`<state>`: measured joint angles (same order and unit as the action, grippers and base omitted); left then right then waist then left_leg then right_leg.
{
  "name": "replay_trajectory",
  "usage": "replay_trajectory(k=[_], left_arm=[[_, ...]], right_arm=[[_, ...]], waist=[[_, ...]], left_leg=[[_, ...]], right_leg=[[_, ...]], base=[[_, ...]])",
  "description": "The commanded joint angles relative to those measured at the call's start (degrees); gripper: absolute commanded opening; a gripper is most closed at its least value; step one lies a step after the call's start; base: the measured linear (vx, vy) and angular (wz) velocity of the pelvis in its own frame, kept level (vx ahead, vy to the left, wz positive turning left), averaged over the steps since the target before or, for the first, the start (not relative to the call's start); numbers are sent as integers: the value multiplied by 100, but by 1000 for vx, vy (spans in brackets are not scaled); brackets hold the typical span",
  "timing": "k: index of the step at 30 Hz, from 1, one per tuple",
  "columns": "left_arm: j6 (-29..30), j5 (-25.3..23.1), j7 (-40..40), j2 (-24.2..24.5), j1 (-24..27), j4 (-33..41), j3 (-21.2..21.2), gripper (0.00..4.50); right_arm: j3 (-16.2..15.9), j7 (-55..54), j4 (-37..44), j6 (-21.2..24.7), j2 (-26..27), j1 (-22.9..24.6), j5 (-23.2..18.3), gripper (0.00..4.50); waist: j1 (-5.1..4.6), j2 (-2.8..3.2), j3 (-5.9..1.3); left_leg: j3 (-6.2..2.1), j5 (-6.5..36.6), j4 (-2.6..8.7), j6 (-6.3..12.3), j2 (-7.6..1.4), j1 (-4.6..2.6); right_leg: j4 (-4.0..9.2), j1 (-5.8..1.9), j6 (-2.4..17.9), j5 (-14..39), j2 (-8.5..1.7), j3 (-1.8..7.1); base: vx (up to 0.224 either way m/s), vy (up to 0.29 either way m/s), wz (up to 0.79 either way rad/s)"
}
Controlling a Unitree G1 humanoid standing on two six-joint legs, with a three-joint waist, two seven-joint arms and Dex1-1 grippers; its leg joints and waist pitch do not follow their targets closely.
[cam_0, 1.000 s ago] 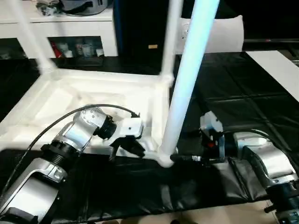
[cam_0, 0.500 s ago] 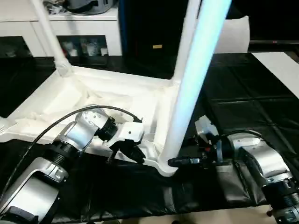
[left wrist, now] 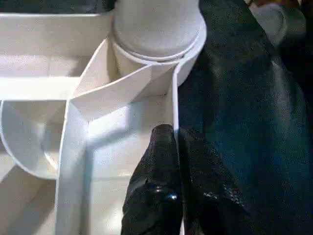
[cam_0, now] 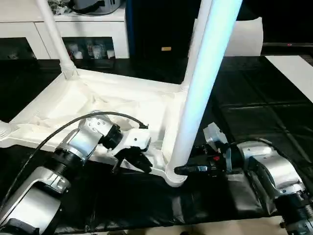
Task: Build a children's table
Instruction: Rotate leg to tighten
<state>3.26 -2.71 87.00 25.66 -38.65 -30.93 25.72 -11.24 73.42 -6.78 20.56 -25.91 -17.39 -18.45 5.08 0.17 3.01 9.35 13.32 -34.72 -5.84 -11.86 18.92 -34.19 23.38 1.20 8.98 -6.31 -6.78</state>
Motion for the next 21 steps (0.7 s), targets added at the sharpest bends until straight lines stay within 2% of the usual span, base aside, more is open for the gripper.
replay_trajectory(k=[1, 2, 3, 4, 5, 6, 7, 8, 9, 10, 11, 13, 14, 15, 16, 17, 18, 19, 21], left_arm=[[628, -9, -809, -338, 99, 37, -112, 0], [679, -7, -901, -374, 102, 35, -144, 0], [756, -5, -1039, -429, 106, 33, -192, 0], [1013, 44, -1463, -638, 113, 18, -369, 0], [1023, 47, -1478, -646, 113, 17, -376, 0], [1158, 88, -1693, -763, 113, 11, -474, 0], [1576, 170, -2258, -1103, 112, 56, -720, 0], [1576, 170, -2258, -1103, 112, 56, -720, 0], [1876, 172, -2765, -1390, 97, 92, -880, 0], [1876, 172, -2765, -1390, 97, 92, -880, 0], [1965, 154, -2976, -1497, 77, 80, -933, 0], [2065, 128, -3486, -1737, -6, -6, -1085, 0], [2065, 128, -3486, -1737, -6, -6, -1085, 0], [2189, 117, -4003, -2000, -114, -82, -1285, 0], [2261, 89, -4216, -2119, -163, -89, -1369, 0], [2310, 68, -4348, -2191, -193, -88, -1420, 0], [2296, 48, -4424, -2235, -206, -69, -1436, 0], [2262, 41, -4429, -2246, -207, -54, -1427, 0], [2197, 21, -4318, -2204, -175, -8, -1355, 0]], right_arm=[[81, -857, 300, 134, 354, 101, 58, 196], [86, -988, 312, 143, 403, 115, 111, 196], [94, -1185, 329, 158, 476, 137, 190, 196], [125, -1848, 333, 256, 767, 167, 428, 195], [127, -1872, 332, 261, 779, 167, 436, 194], [148, -2220, 319, 325, 955, 169, 543, 193], [172, -3122, 248, 470, 1421, 126, 839, 193], [172, -3122, 248, 470, 1421, 126, 839, 192], [244, -3948, 65, 612, 1876, -17, 1040, 191], [244, -3948, 65, 612, 1876, -17, 1040, 190], [312, -4272, -44, 683, 2068, -98, 1072, 190], [455, -4806, -303, 750, 2439, -279, 1078, 190], [455, -4806, -303, 750, 2439, -279, 1078, 190], [642, -5499, -665, 761, 2798, -519, 1215, 190], [769, -5827, -857, 717, 2979, -644, 1278, 190], [856, -6039, -982, 686, 3101, -727, 1320, 190], [947, -6206, -1105, 605, 3208, -810, 1331, 190], [990, -6292, -1177, 530, 3258, -860, 1336, 225], [1008, -6354, -1193, 432, 3274, -877, 1371, 225]], waist=[[-46, -44, -357], [-39, -42, -344], [-65, -62, -327], [-78, -53, -327], [-98, -60, -311], [-146, -53, -304], [-212, -43, -297], [-246, -41, -294], [-310, -33, -299], [-395, -24, -313], [-419, -11, -328], [-534, 11, -330], [-537, 18, -336], [-562, 24, -346], [-610, 31, -348], [-609, 49, -355], [-619, 37, -364], [-616, 26, -378], [-603, 29, -403]], left_leg=[[49, 724, 459, 193, -112, 68], [53, 780, 461, 160, -107, 53], [50, 943, 465, 121, -78, 50], [33, 1036, 470, 88, -62, 43], [40, 1069, 466, 70, -51, 47], [26, 1186, 463, 32, -28, 55], [15, 1263, 460, -23, -19, 60], [7, 1316, 453, -27, -6, 64], [-18, 1437, 443, -21, 18, 71], [-49, 1502, 451, -3, 14, 102], [-60, 1500, 454, 28, 15, 115], [-79, 1543, 470, 108, 5, 109], [-83, 1553, 472, 131, 5, 95], [-77, 1479, 488, 182, -10, 109], [-83, 1475, 497, 148, -18, 114], [-89, 1473, 500, 132, -18, 102], [-78, 1391, 500, 170, -17, 103], [-67, 1197, 503, 220, -27, 136], [-55, 869, 492, 287, -40, 142]], right_leg=[[429, -357, 907, 2149, -239, 310], [458, -330, 846, 2288, -232, 305], [513, -322, 689, 2675, -226, 285], [559, -317, 518, 3010, -227, 255], [584, -300, 445, 3125, -217, 249], [629, -297, 313, 3351, -210, 213], [649, -286, 222, 3486, -204, 184], [680, -276, 182, 3571, -202, 151], [729, -300, 41, 3758, -204, 91], [753, -327, 3, 3732, -214, 43], [765, -357, -20, 3658, -209, 29], [766, -320, 152, 3328, -198, 42], [764, -326, 190, 3255, -198, 40], [726, -328, 311, 2976, -197, 83], [690, -314, 463, 2830, -198, 94], [682, -326, 505, 2761, -198, 97], [662, -327, 585, 2556, -200, 132], [616, -351, 687, 2245, -199, 170], [537, -369, 868, 1732, -193, 207]], base=[[0, 0, 0], [0, 0, 0], [0, 0, 0], [0, 0, 0], [0, 0, 0], [0, 0, 0], [0, 0, 0], [0, 0, 0], [0, 0, 0], [0, 0, 0], [0, 0, 0], [0, 0, 0], [0, 0, 0], [0, 0, 0], [0, 0, 0], [0, 0, 0], [0, 0, 0], [0, 0, 0], [0, 0, 0]])
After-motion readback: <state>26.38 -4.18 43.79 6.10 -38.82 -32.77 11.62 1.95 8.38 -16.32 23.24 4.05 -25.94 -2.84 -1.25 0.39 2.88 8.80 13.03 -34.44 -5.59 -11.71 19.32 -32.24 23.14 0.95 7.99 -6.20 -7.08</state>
